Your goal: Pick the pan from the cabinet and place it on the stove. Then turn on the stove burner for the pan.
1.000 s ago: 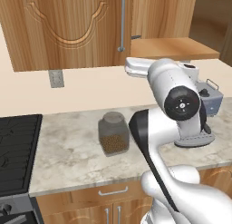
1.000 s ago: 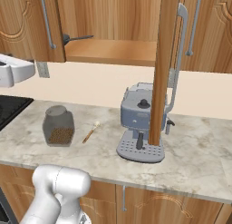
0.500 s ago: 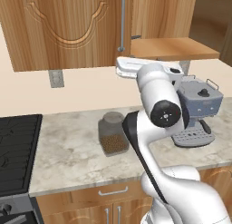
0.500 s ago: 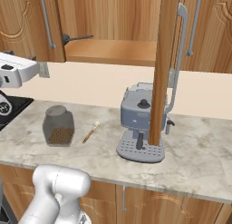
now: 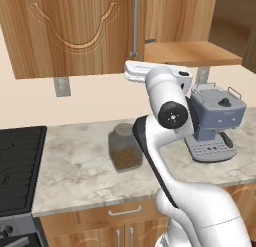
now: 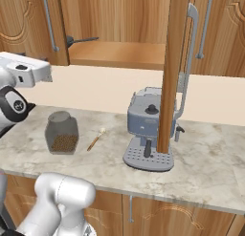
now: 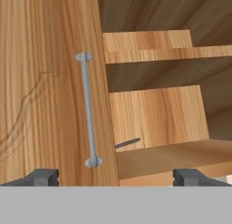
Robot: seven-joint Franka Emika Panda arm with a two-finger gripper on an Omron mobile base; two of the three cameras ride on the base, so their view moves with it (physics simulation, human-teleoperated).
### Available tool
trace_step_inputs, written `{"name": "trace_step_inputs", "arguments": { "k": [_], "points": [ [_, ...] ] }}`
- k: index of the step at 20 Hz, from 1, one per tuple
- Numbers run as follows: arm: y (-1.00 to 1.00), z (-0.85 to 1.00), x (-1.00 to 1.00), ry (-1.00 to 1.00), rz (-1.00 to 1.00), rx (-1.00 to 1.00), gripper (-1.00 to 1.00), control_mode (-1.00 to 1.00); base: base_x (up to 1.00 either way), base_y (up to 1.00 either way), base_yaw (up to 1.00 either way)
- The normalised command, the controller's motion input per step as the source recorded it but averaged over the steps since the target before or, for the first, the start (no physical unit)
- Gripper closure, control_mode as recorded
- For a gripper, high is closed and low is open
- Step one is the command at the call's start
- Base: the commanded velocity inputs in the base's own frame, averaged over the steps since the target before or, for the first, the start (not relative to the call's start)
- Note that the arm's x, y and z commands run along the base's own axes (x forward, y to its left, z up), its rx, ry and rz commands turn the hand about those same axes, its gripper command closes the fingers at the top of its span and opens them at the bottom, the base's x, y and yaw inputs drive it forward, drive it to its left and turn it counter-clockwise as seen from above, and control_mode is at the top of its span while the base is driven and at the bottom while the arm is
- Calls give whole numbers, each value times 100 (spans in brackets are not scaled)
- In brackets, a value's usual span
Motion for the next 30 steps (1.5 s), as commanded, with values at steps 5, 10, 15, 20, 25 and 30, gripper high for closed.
{"name": "trace_step_inputs", "arguments": {
  "k": [5, 10, 15, 20, 25, 30],
  "points": [
    [5, -6, 57, 0, 3, 0, -100, -100, 0, 0, 0],
    [22, 0, 54, 0, 3, 0, -100, -100, 0, 0, 0],
    [27, 0, 54, 0, 0, 0, -100, -100, 0, 0, 0],
    [6, 10, 29, 0, 0, 0, -100, -100, 0, 0, 0],
    [0, 17, 24, -2, 0, 0, -100, -100, 0, 0, 0],
    [0, 13, 33, -1, 0, 0, -100, -100, 0, 0, 0]
  ]
}}
